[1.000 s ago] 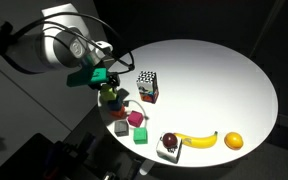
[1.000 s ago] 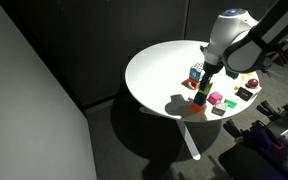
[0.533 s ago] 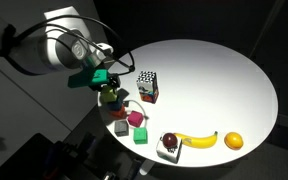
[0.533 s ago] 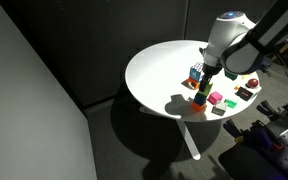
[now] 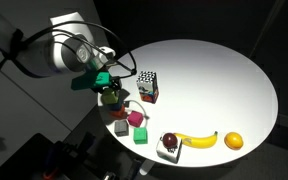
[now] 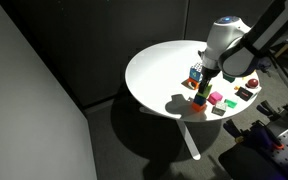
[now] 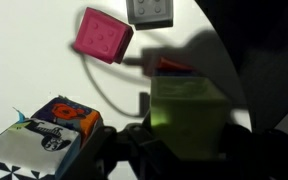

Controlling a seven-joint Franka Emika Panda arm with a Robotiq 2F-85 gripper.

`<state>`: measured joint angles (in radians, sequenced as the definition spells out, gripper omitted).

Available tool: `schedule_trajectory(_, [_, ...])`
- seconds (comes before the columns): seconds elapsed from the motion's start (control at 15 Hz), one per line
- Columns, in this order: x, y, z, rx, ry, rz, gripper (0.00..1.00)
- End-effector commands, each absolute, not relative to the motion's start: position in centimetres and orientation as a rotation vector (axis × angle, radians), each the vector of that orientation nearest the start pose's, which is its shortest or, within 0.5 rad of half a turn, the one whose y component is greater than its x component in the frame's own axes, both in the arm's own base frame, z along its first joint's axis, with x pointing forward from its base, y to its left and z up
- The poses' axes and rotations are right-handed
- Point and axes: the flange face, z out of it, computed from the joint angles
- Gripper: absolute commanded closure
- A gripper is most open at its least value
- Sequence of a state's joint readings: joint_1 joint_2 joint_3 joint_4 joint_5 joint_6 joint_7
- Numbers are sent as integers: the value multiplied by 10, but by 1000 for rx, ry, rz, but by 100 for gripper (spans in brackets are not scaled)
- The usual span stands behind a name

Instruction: Put the light green block on the blue block

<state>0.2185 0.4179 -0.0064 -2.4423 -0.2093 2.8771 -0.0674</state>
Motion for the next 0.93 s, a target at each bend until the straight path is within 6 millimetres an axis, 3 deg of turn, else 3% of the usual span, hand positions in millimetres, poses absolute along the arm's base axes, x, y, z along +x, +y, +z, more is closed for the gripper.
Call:
schedule_trajectory(0.0, [470,112,134,-3111,-770,-47,75])
schedule_trajectory(0.07, [470,112,133,-3110,-770,-44,75])
schedule_trajectory(0.13, [470,112,132,-3110,-769,-43,66])
schedule_trajectory(0.27, [469,111,131,-3110,-767,-41,26])
schedule_trajectory(0.4, [468,110,131,-3109,-767,-39,18])
schedule_trajectory(0.53, [467,109,131,-3108,-766,-39,2])
schedule_trajectory(0.87, [466,103,137,-3108,-726,-40,0])
